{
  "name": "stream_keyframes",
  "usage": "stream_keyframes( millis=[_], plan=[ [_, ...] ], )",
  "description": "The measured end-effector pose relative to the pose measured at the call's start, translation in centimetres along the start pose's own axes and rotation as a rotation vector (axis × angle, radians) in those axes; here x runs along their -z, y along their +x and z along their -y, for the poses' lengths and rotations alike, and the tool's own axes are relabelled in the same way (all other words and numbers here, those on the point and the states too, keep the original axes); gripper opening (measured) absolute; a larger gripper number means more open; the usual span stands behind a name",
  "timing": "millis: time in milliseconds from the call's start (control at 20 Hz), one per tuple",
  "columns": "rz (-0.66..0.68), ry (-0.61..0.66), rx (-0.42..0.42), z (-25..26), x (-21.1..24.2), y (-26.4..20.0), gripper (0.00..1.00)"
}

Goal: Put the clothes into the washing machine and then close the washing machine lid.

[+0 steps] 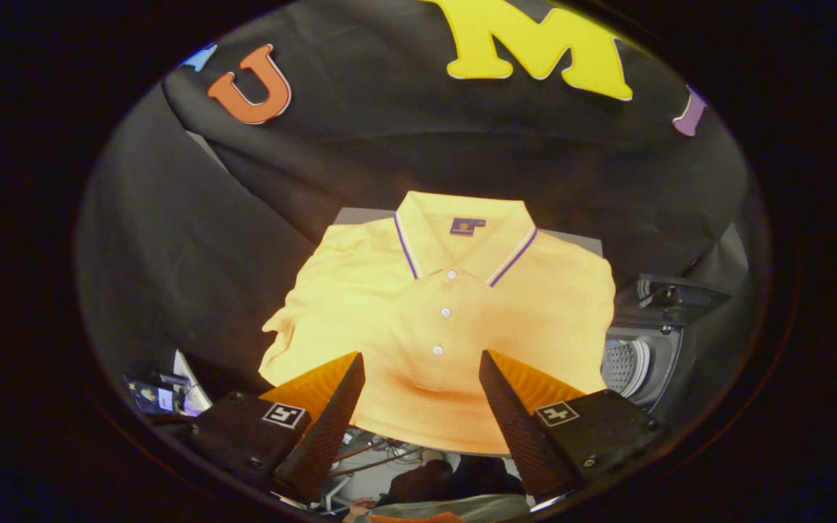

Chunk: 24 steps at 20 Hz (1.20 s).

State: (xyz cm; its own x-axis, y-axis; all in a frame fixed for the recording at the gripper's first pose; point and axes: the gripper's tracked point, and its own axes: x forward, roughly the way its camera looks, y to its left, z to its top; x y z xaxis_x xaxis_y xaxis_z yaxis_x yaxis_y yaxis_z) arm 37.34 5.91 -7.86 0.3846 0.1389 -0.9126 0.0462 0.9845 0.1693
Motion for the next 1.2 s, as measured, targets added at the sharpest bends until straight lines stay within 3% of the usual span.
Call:
stream_keyframes(
  millis=[250,500,800,1200],
  plan=[
    [-0.132,0.013,0.043,0.1,-1.0,4.1,0.99],
    [-0.168,-0.009,0.106,0.0,-1.3,7.2,0.99],
    [-0.156,0.014,0.209,0.9,-1.9,8.8,0.98],
    [-0.199,0.077,0.253,0.5,-2.0,9.1,0.97]
  ],
)
